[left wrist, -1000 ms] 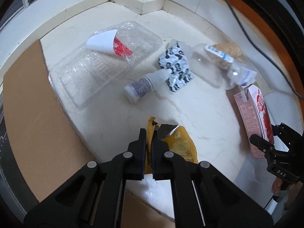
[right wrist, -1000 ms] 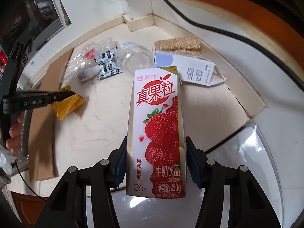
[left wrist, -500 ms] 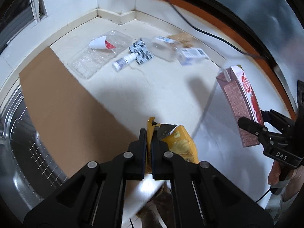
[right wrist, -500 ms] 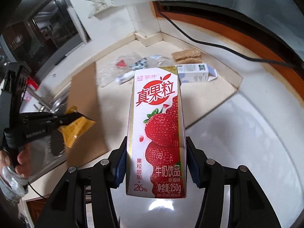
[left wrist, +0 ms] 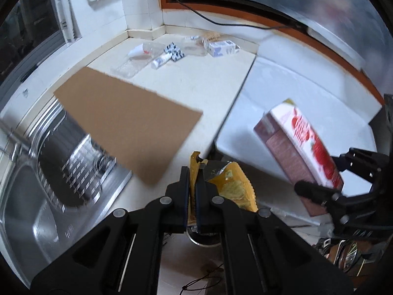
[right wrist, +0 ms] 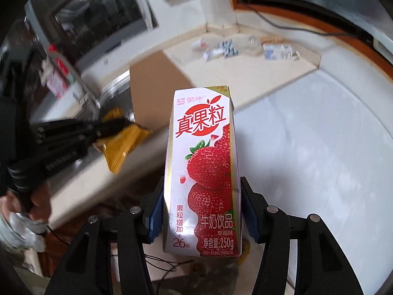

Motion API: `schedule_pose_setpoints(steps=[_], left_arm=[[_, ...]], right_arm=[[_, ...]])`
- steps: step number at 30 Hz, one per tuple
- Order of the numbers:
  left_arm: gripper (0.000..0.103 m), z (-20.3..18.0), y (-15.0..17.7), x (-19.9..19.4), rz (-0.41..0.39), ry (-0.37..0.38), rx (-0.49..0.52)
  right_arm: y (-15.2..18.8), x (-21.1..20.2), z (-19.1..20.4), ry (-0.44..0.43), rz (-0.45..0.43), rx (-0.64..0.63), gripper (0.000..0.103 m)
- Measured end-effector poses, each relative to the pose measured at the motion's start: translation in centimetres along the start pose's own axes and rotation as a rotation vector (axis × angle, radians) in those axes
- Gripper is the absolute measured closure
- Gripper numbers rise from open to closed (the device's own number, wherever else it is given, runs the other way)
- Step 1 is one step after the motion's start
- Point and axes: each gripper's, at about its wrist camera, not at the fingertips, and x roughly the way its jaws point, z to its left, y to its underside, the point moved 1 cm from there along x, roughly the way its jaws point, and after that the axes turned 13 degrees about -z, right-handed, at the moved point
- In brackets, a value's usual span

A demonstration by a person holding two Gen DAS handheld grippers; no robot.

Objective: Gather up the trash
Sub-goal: 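Carry milk carton and yellow bag down to the bin and release both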

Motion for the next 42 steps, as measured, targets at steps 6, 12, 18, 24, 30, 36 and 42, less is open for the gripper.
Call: schedule_pose_setpoints(steps=[6, 12, 18, 24, 30, 36, 42], left_arm=[[0.101, -1.9, 9.7, 0.1, 0.044, -0.029, -0.003], [0.101, -3.5, 20.5, 6.6, 0.194, -0.033, -0.06], [0.101, -3.4, 32.9, 18.6, 0.348, -0.088, -0.118], [0.101, -2.7, 43.1, 30.2, 0.415, -0.102, -0.087], [0.098, -2.3, 47.6, 36.2, 0.443, -0.09, -0.05], [0.049, -1.5, 48.2, 37.2, 0.451, -0.106, -0.067], [0.038, -1.1, 46.1, 34.6, 0.444, -0.083, -0.112]], right_arm=[[11.5, 2.8, 2.5, 0.048, 0.105, -0.008, 0.049], [23.8, 10.6, 2.2, 0.037, 0.293, 0.032, 0.048], [35.5, 22.2, -0.7, 0.049, 0.442, 0.123, 0.048], [44.0, 34.4, -3.5, 0.078, 0.505, 0.122, 0.048], [47.8, 40.0, -5.0, 0.105, 0.487, 0.13, 0.046], [48.4, 39.1, -4.7, 0.123, 0.432, 0.126, 0.02], [47.8, 35.0, -3.6, 0.125, 0.419, 0.139, 0.02]])
